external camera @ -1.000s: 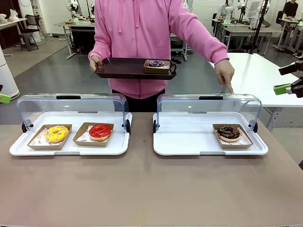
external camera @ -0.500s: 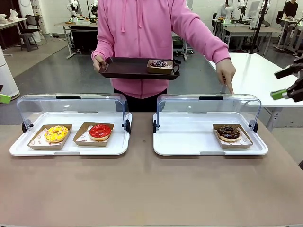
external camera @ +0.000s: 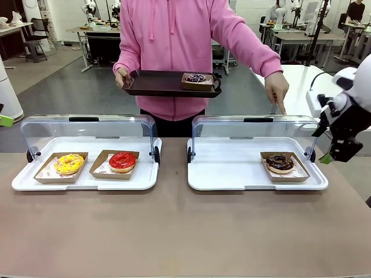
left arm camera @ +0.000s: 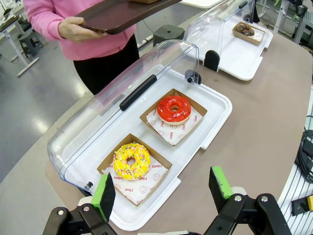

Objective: Provide the desired donut to the person.
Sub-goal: Pick up and lift the Paper togo box containing the Donut pointed at by the person.

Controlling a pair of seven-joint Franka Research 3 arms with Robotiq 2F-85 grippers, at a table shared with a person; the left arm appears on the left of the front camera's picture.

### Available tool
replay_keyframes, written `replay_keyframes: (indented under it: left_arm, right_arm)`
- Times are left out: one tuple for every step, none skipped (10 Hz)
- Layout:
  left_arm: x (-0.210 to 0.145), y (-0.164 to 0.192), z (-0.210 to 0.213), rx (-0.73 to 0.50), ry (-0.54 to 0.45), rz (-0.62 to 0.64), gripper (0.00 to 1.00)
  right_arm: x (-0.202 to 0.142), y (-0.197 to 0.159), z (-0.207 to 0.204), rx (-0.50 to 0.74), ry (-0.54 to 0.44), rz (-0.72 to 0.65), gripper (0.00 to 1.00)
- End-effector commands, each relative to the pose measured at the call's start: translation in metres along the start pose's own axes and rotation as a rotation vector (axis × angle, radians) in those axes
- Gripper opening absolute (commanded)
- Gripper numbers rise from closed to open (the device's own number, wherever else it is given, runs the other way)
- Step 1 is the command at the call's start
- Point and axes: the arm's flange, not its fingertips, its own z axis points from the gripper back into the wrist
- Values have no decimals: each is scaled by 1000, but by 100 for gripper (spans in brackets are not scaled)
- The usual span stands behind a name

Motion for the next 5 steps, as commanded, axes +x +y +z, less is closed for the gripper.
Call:
replay_keyframes:
  left_arm:
    - [0, 1, 0, -6, -8, 7, 100]
    - [0, 1, 0, -6, -8, 7, 100]
    - [0, 1, 0, -6, -8, 7, 100]
    - [0, 1, 0, -6, -8, 7, 100]
    - [0, 1, 0, -6, -8, 7, 100]
  right_arm:
    - [-12, -4, -37, -61, -22, 14, 100]
    - [-20, -7, -56, -39, -31, 7, 100]
    - [-21, -9, -74, -20, -34, 18, 100]
    - [-21, -15, -96, -39, -39, 13, 100]
    - [-23, -23, -109, -25, -63, 14, 100]
